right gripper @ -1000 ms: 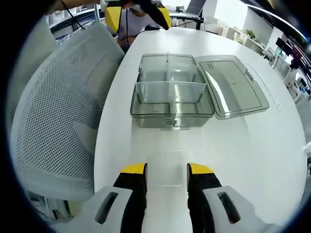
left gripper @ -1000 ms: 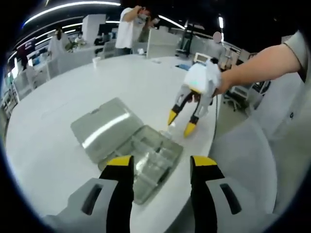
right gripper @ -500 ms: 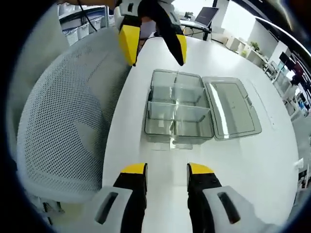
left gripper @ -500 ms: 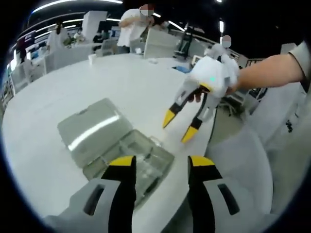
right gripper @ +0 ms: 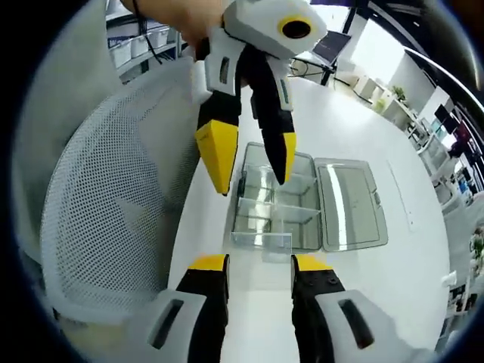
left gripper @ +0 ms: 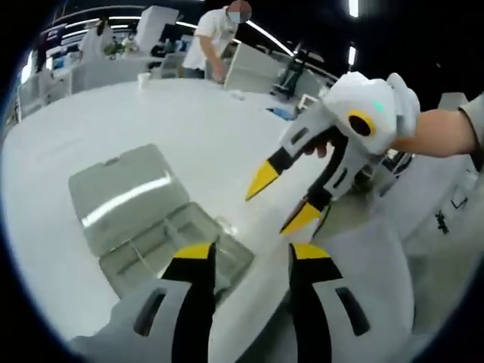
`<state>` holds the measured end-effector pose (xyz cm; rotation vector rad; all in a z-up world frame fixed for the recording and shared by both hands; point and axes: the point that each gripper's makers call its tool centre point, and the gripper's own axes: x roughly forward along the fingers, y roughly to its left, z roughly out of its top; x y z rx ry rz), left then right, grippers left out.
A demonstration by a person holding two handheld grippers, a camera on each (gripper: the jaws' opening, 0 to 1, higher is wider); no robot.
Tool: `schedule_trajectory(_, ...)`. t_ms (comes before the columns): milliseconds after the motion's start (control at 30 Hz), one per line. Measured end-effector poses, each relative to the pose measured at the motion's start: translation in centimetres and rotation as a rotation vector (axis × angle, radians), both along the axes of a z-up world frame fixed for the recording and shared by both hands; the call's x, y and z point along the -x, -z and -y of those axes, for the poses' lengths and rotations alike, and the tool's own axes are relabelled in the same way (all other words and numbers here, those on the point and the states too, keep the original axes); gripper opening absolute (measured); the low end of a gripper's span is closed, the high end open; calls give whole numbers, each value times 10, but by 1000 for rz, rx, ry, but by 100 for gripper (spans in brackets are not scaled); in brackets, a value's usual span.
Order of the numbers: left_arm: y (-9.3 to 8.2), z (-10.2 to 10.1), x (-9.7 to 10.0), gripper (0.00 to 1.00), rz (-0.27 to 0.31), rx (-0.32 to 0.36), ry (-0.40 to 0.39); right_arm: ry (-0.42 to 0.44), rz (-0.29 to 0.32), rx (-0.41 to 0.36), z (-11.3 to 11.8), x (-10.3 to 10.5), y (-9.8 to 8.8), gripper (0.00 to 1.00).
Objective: Insert the divider into the dual guide fixture by aligning both edges with the guide slots and pushing it downward to the bottom, including one-sided entry, uneven engagement, binding, and posture correction.
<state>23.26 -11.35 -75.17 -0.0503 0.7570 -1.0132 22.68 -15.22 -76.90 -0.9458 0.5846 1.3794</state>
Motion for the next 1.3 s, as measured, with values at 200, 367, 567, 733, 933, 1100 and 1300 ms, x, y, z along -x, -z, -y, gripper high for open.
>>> schedule_trajectory(200, -1, 4, 0, 34, -34, 42, -30, -19, 18, -15, -8, 5, -8, 27)
schedule_trajectory(367, -1, 3, 1, 31, -83, 89, -75, -31, 35, -28, -13, 7, -13, 27)
schedule_trajectory(567, -1, 2, -1, 25, -130, 137, -128, -36, 47, -44, -19, 8, -20, 27)
schedule_trajectory(733, -3, 2, -3, 23, -158, 172, -159, -39, 52, -52, -23, 8, -22, 27)
schedule_trajectory(933, -1, 3, -2, 19, -206, 199, -187, -39, 58, -62, -25, 7, -26, 27)
schedule_trajectory(1100, -2, 3, -5, 15, -240, 230, -221, -46, 65, -64, -28, 7, -28, 27)
schedule_trajectory(1300, -4, 5, -6, 12, -265, 253, -234, -52, 69, -64, -31, 6, -29, 28)
